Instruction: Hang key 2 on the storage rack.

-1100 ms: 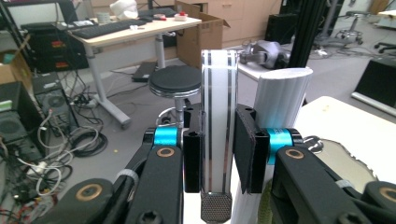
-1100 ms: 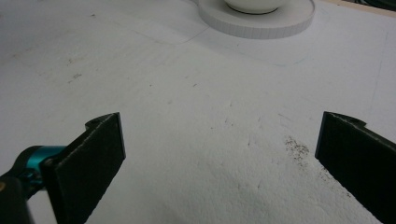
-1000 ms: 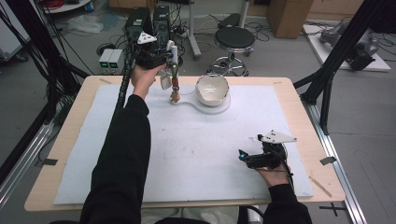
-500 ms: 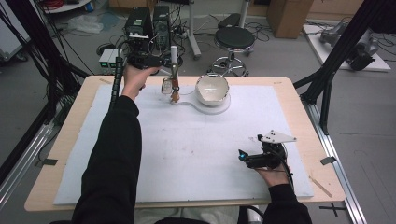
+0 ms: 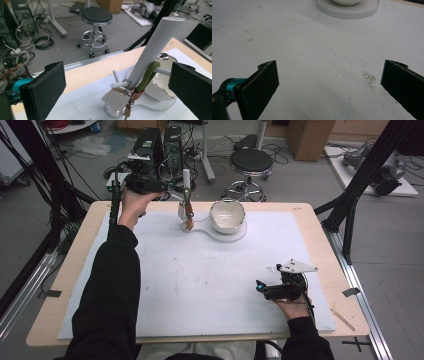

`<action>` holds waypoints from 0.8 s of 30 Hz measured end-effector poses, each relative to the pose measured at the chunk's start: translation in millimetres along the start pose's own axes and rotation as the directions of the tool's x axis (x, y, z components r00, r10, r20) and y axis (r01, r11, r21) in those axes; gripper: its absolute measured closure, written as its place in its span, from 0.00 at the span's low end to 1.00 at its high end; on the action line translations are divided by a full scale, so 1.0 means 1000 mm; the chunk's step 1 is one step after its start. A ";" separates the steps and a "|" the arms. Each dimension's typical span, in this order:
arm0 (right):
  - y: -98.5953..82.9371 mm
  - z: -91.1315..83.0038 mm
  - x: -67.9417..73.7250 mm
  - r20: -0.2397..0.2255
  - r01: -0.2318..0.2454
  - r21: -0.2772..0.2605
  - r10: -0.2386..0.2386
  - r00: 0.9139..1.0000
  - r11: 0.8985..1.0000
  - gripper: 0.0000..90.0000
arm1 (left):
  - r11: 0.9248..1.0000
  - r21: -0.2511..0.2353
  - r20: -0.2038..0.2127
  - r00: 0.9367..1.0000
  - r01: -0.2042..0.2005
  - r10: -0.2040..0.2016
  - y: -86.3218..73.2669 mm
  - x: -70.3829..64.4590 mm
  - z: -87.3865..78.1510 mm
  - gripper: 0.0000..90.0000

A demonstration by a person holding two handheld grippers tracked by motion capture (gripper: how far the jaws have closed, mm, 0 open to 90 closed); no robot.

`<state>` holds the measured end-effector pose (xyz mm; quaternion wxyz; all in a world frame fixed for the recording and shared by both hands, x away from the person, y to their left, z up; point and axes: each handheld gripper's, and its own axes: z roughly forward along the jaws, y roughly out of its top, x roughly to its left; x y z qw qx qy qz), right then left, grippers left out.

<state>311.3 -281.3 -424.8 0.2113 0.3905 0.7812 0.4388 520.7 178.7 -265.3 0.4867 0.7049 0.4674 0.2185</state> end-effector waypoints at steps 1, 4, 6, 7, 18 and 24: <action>0.000 0.000 0.000 0.000 -0.002 0.003 0.002 1.000 1.000 0.01 | 1.000 -0.005 -0.008 1.000 0.012 -0.012 0.000 0.000 -0.002 0.02; 0.000 0.000 0.000 -0.002 -0.001 0.003 0.001 1.000 1.000 0.01 | 1.000 -0.008 -0.015 1.000 0.027 -0.027 -0.002 0.001 -0.008 0.02; 0.001 0.000 0.001 -0.003 0.002 0.003 -0.002 1.000 1.000 0.01 | 1.000 -0.005 -0.010 1.000 0.027 -0.027 -0.004 0.002 -0.010 0.02; 0.001 -0.001 0.001 -0.003 0.002 0.003 -0.002 1.000 1.000 0.01 | 1.000 -0.004 -0.008 1.000 0.027 -0.027 -0.005 0.003 -0.011 0.02; -0.001 0.000 -0.002 0.002 -0.013 0.017 0.013 1.000 1.000 0.01 | 0.998 0.011 0.015 0.998 0.056 -0.056 -0.025 0.011 -0.018 0.02; -0.001 0.000 -0.003 0.001 -0.027 0.024 0.027 1.000 0.999 0.01 | 0.999 0.003 0.036 0.998 0.053 -0.053 -0.036 0.015 -0.025 0.02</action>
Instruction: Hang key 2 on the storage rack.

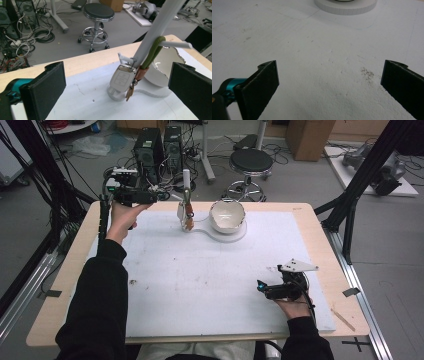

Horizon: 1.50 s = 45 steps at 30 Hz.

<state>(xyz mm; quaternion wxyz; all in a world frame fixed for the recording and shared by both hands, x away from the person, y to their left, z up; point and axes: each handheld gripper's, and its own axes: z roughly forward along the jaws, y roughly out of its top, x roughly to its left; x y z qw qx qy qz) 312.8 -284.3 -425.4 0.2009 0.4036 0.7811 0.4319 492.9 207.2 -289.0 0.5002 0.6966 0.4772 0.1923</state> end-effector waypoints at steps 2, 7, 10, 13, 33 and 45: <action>0.000 0.000 0.000 0.000 0.000 0.002 0.000 1.000 1.000 0.01 | 1.000 0.000 0.006 1.000 -0.013 0.013 -0.004 0.001 -0.003 0.02; 0.000 0.000 0.000 0.002 0.001 0.003 -0.001 1.000 1.000 0.01 | 1.000 0.013 0.001 1.000 -0.019 0.019 -0.010 0.004 -0.009 0.02; 0.000 0.000 -0.001 0.002 0.003 0.002 -0.003 1.000 1.000 0.01 | 1.000 0.011 0.004 1.000 -0.022 0.022 -0.012 0.005 -0.013 0.02; -0.001 0.000 -0.001 0.003 -0.002 0.006 0.002 1.000 1.000 0.01 | 0.999 0.013 0.028 0.999 -0.029 0.029 -0.012 0.006 -0.017 0.02; -0.004 0.001 -0.003 0.014 -0.013 0.012 0.013 1.000 1.000 0.01 | 0.997 0.028 0.047 0.997 -0.070 0.069 -0.043 0.014 -0.044 0.02; -0.005 0.000 -0.005 0.019 -0.023 0.013 0.023 1.000 1.000 0.01 | 0.997 0.026 0.048 0.996 -0.077 0.075 -0.068 0.022 -0.064 0.02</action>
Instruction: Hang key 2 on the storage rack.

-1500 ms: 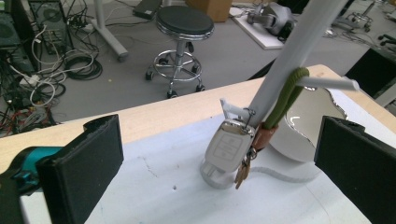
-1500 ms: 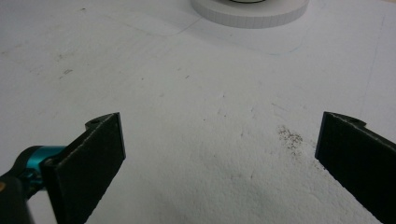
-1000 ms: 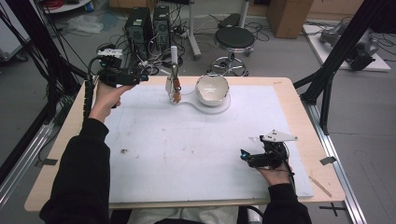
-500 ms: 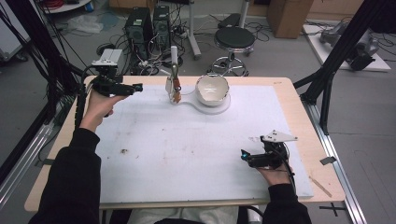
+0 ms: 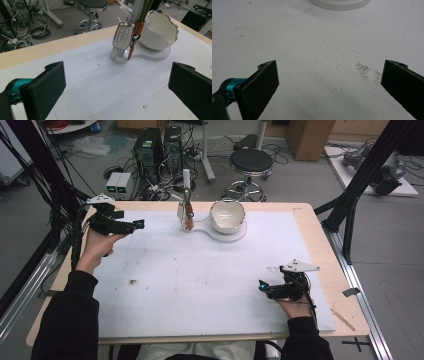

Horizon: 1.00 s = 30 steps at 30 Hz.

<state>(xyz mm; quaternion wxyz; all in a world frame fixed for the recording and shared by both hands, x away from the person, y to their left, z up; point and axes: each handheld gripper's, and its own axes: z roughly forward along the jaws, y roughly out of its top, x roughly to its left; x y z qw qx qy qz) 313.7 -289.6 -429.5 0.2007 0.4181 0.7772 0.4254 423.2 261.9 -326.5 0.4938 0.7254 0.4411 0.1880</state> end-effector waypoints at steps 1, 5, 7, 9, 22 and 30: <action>0.000 0.000 0.000 0.000 0.002 -0.001 -0.002 1.000 1.000 0.01 | 1.000 -0.004 0.004 1.000 0.001 -0.001 -0.003 0.000 -0.002 0.02; 0.000 0.000 0.000 0.000 0.001 -0.002 -0.001 1.000 1.000 0.01 | 1.000 -0.011 0.008 1.000 0.006 -0.006 -0.019 0.002 -0.012 0.02; 0.000 0.000 0.000 0.001 0.002 0.000 -0.002 1.000 1.000 0.01 | 1.000 -0.014 0.005 1.000 0.017 -0.017 -0.028 0.005 -0.016 0.02; 0.000 0.000 0.000 0.001 0.003 0.000 -0.003 1.000 1.000 0.01 | 1.000 -0.014 -0.002 1.000 0.020 -0.020 -0.035 0.007 -0.020 0.02; 0.000 0.001 0.001 0.006 0.004 0.008 -0.004 1.000 1.000 0.01 | 0.999 0.030 -0.017 0.999 -0.031 0.031 -0.070 0.002 -0.042 0.02; 0.000 0.001 0.002 0.007 0.005 0.012 -0.005 1.000 1.000 0.01 | 0.996 0.057 -0.021 0.997 -0.073 0.074 -0.080 -0.007 -0.046 0.02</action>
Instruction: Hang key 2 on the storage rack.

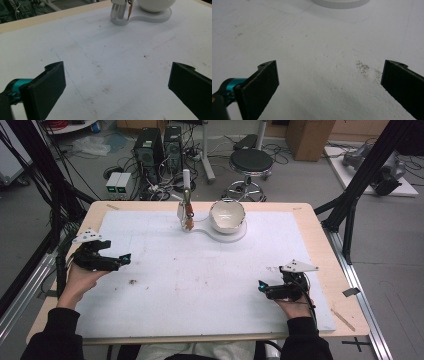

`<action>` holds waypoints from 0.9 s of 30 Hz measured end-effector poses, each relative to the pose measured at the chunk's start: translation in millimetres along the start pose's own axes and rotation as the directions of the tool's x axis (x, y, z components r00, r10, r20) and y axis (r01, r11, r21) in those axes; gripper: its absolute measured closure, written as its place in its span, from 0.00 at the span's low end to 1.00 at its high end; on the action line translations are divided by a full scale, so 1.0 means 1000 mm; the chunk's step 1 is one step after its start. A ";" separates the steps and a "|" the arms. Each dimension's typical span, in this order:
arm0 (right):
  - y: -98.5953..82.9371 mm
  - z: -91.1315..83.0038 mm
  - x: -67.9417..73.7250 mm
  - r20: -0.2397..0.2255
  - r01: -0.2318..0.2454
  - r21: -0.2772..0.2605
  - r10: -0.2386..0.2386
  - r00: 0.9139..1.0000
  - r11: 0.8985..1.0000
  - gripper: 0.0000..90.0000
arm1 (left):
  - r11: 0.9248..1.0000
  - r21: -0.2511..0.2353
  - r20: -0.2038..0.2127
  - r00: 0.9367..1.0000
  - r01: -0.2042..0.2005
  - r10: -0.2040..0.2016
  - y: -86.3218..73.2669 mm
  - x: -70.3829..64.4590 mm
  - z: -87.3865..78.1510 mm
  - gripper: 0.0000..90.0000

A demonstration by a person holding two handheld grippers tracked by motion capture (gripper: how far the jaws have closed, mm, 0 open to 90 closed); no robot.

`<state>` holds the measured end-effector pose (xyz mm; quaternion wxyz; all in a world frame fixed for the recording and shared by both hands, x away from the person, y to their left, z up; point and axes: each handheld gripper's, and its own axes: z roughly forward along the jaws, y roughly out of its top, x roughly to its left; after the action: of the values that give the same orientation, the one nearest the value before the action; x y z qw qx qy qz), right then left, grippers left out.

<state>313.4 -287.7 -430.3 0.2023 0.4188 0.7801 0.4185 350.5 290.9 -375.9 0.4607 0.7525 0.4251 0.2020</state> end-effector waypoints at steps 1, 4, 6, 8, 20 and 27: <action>0.000 0.000 0.000 0.000 -0.001 0.001 0.001 1.000 1.000 0.01 | 1.000 0.003 -0.002 1.000 -0.004 0.004 -0.001 0.000 -0.001 0.02; 0.000 0.000 0.000 0.001 -0.001 0.001 0.001 1.000 1.000 0.01 | 1.000 -0.008 -0.009 1.000 -0.006 0.006 -0.004 -0.001 -0.003 0.02; 0.000 0.000 0.000 0.002 0.001 0.004 -0.001 1.000 1.000 0.01 | 1.000 -0.013 -0.013 1.000 -0.003 0.003 -0.008 -0.001 -0.004 0.02; 0.000 0.000 -0.001 0.003 0.003 0.000 -0.003 1.000 1.000 0.01 | 1.000 -0.015 -0.017 1.000 -0.004 0.004 -0.011 0.000 -0.007 0.02; 0.000 0.002 0.000 0.002 0.007 0.008 -0.007 1.000 1.000 0.01 | 0.998 -0.061 -0.024 1.000 0.009 -0.011 -0.043 0.003 -0.024 0.02; 0.000 0.001 0.001 0.002 0.009 0.011 -0.009 1.000 1.000 0.01 | 0.993 -0.118 -0.034 0.999 0.003 -0.007 -0.059 0.003 -0.040 0.02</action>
<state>313.7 -286.4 -431.2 0.2026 0.4168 0.7841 0.4129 297.8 326.9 -407.5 0.4977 0.7193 0.4219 0.2386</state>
